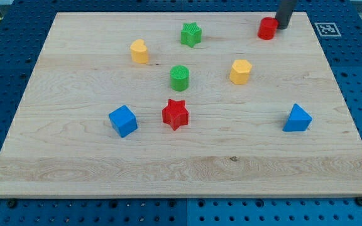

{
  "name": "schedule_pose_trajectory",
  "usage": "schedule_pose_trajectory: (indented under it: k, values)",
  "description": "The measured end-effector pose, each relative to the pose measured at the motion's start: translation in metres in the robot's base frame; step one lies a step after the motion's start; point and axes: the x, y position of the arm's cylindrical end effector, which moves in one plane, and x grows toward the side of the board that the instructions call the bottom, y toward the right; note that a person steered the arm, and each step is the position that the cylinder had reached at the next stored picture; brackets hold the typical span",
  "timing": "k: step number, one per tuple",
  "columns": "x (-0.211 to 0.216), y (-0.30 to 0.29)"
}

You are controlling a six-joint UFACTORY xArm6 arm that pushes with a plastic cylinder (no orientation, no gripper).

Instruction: Push the red circle into the red star

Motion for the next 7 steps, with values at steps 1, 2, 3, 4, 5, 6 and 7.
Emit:
schedule_pose_trajectory:
  k: [1,2,3,4,5,6,7]
  values:
    - [0.000,-0.016]
    - [0.004,-0.028]
    - [0.016,-0.033]
    - [0.019,-0.035]
    - [0.015,-0.039]
    - [0.010,-0.056]
    - [0.010,-0.064]
